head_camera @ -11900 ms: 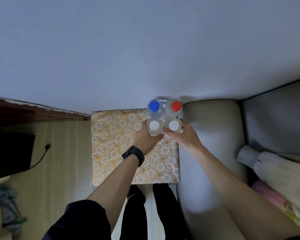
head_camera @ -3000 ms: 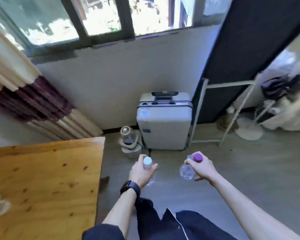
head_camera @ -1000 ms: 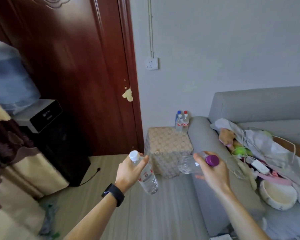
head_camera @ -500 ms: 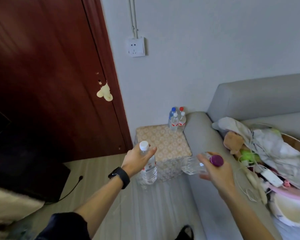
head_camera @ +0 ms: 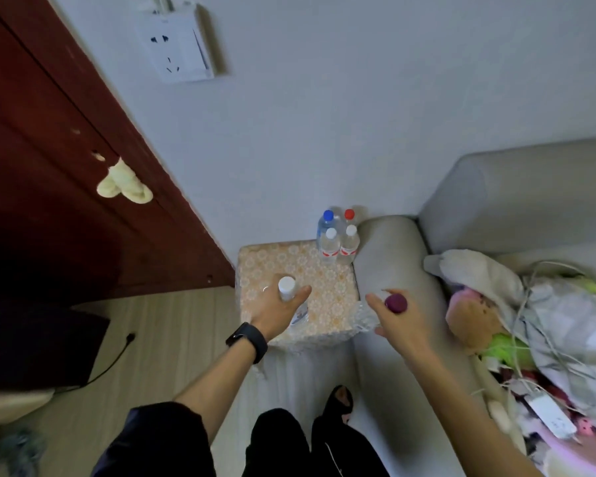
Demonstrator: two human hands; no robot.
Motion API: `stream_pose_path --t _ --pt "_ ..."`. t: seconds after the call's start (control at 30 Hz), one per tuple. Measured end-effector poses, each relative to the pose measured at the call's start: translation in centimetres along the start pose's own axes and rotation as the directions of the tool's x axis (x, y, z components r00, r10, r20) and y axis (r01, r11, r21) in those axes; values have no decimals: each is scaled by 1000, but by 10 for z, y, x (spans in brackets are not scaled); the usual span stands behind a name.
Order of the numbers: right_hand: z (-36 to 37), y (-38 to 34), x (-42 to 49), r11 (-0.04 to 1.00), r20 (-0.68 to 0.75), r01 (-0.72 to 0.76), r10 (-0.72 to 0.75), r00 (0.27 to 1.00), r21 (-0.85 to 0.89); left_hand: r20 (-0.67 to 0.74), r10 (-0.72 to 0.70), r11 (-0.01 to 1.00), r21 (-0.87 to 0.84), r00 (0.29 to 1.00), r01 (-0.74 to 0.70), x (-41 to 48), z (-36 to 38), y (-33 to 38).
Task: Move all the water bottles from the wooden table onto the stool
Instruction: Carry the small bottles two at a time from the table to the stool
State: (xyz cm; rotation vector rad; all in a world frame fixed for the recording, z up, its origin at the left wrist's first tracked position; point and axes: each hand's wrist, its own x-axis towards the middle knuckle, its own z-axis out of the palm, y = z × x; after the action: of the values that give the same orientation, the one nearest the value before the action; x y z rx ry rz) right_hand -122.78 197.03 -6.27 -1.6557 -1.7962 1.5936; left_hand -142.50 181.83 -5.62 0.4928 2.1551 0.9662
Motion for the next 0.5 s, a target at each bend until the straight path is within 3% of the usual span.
stream_pose_path --t 0.17,0.33,0.5 --pt "19 -8 56 984 10 -82 85 996 -159 93 -149 988 52 985 145 58 27 -1" --pt "44 14 110 967 33 -171 181 983 -188 267 -255 961 172 929 215 114 56 -20" --pt "68 31 151 932 85 -244 276 958 -268 320 -290 954 171 902 246 155 79 -36"
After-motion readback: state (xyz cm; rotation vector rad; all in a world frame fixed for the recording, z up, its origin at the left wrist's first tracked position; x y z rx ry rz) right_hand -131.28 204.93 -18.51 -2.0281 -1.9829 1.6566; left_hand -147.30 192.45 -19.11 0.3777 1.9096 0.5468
